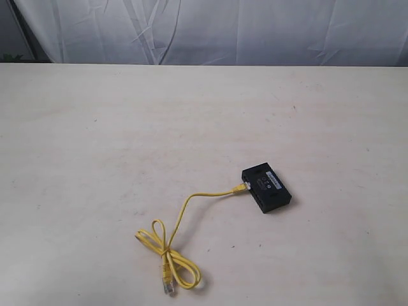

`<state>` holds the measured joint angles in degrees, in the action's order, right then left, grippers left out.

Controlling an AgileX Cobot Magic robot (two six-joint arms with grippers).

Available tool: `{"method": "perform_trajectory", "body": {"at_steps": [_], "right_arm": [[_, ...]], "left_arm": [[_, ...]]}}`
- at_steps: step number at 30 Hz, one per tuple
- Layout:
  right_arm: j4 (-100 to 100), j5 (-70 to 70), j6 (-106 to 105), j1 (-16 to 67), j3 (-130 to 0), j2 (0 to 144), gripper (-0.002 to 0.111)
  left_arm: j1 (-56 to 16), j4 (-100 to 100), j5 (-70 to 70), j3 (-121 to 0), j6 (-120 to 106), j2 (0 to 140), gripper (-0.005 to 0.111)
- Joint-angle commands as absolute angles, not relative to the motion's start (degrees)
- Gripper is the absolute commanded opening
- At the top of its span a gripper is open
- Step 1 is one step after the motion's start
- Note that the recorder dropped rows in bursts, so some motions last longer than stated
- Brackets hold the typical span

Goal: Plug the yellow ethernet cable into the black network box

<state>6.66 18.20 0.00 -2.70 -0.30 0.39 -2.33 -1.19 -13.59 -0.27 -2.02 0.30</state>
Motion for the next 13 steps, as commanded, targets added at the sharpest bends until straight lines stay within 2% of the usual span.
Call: {"method": "perform_trajectory", "body": {"at_steps": [1,13], "right_arm": [[6.71,17.45,0.0,-2.87,0.0,0.0,-0.001],[6.96,17.45,0.0,-2.87,0.0,0.0,-0.001]], "left_arm": [[-2.18,-1.38,-13.25,0.0,-1.7,0.0,0.0],[-2.18,-1.38,-13.25,0.0,-1.7,0.0,0.0]]}}
